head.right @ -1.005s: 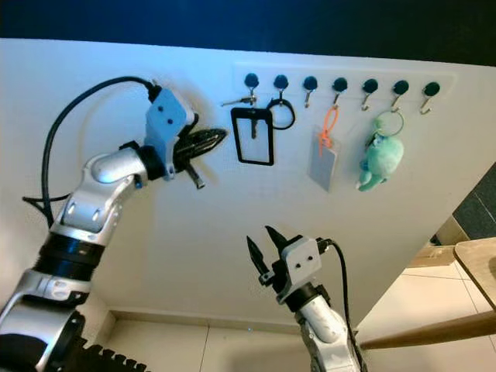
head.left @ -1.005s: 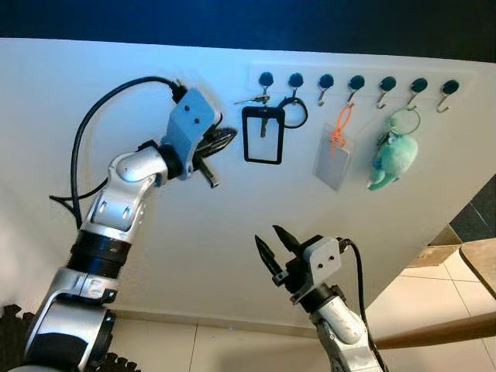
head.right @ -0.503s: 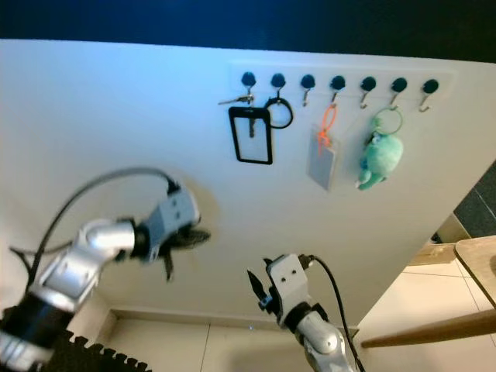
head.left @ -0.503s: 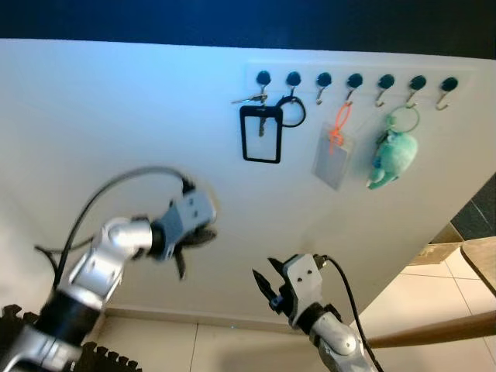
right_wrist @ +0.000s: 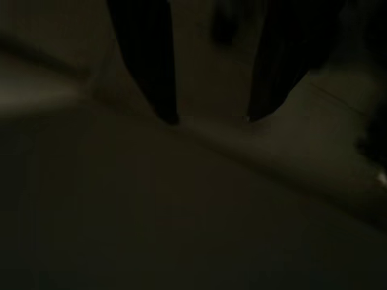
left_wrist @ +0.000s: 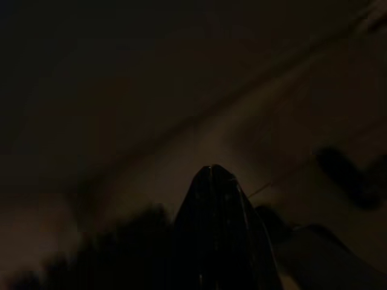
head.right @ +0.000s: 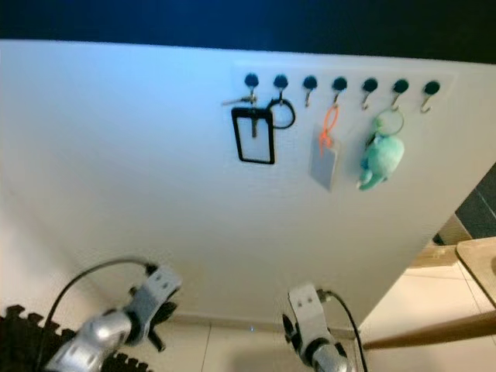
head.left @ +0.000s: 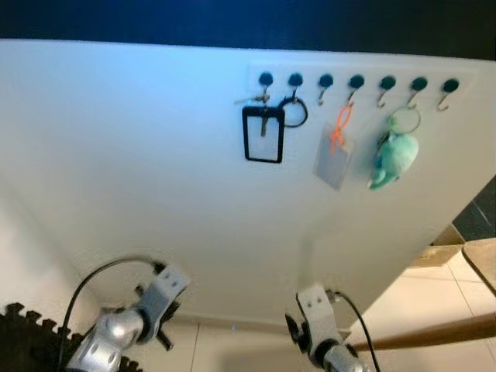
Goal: Hang keys on a hook
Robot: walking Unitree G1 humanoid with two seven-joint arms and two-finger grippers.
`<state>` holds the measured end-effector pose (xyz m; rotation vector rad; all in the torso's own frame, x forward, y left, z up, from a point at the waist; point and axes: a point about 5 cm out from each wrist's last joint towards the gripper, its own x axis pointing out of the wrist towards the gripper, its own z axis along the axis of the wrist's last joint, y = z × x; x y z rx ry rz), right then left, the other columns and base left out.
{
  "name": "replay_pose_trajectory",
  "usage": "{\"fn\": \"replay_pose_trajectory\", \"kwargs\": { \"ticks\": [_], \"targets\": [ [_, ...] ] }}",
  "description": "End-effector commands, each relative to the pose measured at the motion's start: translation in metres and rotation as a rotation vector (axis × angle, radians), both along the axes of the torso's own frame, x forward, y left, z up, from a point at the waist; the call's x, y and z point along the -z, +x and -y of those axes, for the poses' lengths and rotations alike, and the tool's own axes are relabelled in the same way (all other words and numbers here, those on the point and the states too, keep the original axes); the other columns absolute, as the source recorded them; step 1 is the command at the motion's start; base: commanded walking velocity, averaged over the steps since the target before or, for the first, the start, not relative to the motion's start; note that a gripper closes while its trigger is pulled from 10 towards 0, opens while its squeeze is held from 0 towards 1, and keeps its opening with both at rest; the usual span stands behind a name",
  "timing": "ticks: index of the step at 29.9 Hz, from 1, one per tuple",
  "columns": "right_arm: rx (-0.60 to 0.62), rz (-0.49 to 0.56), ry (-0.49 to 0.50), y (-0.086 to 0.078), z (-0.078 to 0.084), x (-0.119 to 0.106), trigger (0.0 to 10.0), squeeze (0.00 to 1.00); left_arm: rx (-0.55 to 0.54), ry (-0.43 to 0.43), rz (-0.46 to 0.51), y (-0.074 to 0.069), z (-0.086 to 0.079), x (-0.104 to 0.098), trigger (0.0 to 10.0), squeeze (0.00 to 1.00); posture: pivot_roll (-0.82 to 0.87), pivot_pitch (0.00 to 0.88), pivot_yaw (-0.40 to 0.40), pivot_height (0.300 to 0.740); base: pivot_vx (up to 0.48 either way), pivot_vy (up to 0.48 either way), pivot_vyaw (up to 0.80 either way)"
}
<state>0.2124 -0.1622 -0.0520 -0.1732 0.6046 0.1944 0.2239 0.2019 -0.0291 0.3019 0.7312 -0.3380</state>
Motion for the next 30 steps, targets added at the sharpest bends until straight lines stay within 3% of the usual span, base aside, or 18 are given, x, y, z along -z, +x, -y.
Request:
{"fn": "replay_pose_trajectory", "kwargs": {
  "ticks": [1, 2, 3, 4, 5, 7, 8, 9, 14, 30],
  "targets": [
    [0.115, -0.033, 0.015, -0.005, 0.01, 0.005, 10.0, 0.0, -0.123, -0.026, -0.005, -0.013, -0.005, 0.012, 10.0, 0.0, 0.04, 0.078, -0.012, 0.74, 0.0, 0.0, 0.0],
    [0.193, -0.037, 0.04, -0.007, 0.016, 0.006, 10.0, 0.0, -0.21, -0.064, -0.008, -0.021, -0.006, 0.018, 10.0, 0.0, 0.03, 0.076, -0.01, 0.74, 0.0, 0.0, 0.0],
    [0.193, -0.037, 0.04, -0.007, 0.016, 0.006, 10.0, 0.0, -0.21, -0.064, -0.008, -0.021, -0.006, 0.018, 10.0, 0.0, 0.03, 0.076, -0.01, 0.74, 0.0, 0.0, 0.0],
    [0.223, -0.038, 0.035, -0.008, 0.019, 0.007, 10.0, 0.0, -0.314, -0.103, -0.015, -0.028, -0.009, 0.024, 10.0, 0.0, 0.03, 0.075, -0.008, 0.74, 0.0, 0.0, 0.0],
    [0.223, -0.038, 0.035, -0.008, 0.019, 0.007, 10.0, 0.0, -0.314, -0.103, -0.015, -0.028, -0.009, 0.024, 10.0, 0.0, 0.03, 0.075, -0.008, 0.74, 0.0, 0.0, 0.0],
    [0.162, -0.054, -0.021, -0.012, 0.019, 0.011, 10.0, 0.0, -0.473, -0.146, -0.042, -0.041, -0.014, 0.033, 10.0, 0.0, 0.02, 0.071, -0.005, 0.74, 0.0, 0.0, 0.0],
    [0.162, -0.054, -0.021, -0.012, 0.019, 0.011, 10.0, 0.0, -0.473, -0.146, -0.042, -0.041, -0.014, 0.033, 10.0, 0.0, 0.02, 0.071, -0.005, 0.74, 0.0, 0.0, 0.0],
    [0.098, -0.071, -0.055, -0.015, 0.017, 0.014, 10.0, 0.0, -0.55, -0.156, -0.06, -0.049, -0.015, 0.04, 10.0, 0.0, 0.03, 0.071, -0.011, 0.74, 0.0, 0.0, 0.0],
    [0.075, -0.081, -0.018, -0.011, 0.012, 0.014, 10.0, 0.0, -0.584, -0.173, -0.073, -0.056, -0.008, 0.047, 10.0, 0.0, 0.02, 0.071, -0.016, 0.74, 0.0, 0.0, 0.0],
    [0.024, -0.086, -0.041, -0.012, 0.002, 0.016, 10.0, 0.0, -0.545, -0.187, -0.023, -0.053, 0.0, 0.048, 10.0, 0.0, 0.03, 0.073, -0.013, 0.74, 0.0, 0.0, 0.0]
  ]
}}
